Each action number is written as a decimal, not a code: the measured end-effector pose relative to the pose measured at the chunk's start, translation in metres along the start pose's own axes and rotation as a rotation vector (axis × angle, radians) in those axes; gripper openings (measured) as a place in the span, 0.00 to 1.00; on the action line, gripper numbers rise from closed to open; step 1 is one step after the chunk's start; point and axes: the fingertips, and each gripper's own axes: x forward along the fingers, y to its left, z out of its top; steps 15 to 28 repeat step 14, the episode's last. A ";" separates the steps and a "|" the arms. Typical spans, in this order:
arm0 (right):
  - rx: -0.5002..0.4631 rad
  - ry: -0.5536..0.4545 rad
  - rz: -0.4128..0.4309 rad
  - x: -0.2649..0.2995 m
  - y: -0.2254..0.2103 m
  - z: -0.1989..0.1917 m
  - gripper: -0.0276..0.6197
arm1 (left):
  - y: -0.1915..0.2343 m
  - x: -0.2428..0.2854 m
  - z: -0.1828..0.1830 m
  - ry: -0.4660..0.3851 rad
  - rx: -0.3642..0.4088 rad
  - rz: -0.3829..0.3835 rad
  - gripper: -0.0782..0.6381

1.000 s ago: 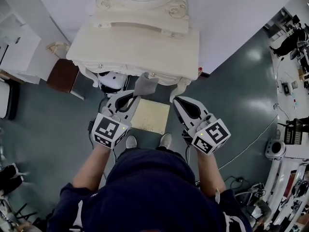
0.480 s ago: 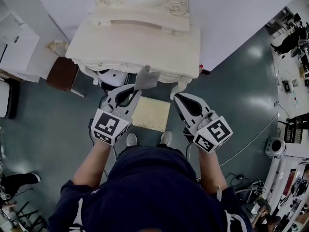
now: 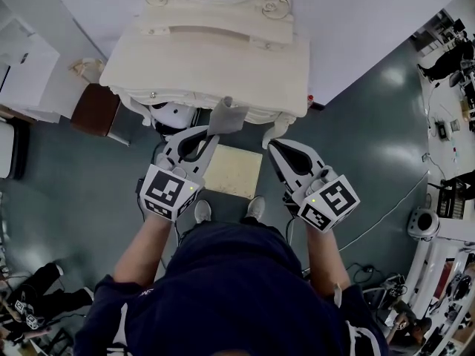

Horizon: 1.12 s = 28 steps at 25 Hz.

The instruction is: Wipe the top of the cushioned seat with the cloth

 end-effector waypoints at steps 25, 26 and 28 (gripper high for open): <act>0.006 0.004 0.005 0.003 0.001 -0.004 0.08 | -0.001 0.001 -0.003 0.006 -0.002 -0.007 0.15; 0.006 0.004 0.005 0.003 0.001 -0.004 0.08 | -0.001 0.001 -0.003 0.006 -0.002 -0.007 0.15; 0.006 0.004 0.005 0.003 0.001 -0.004 0.08 | -0.001 0.001 -0.003 0.006 -0.002 -0.007 0.15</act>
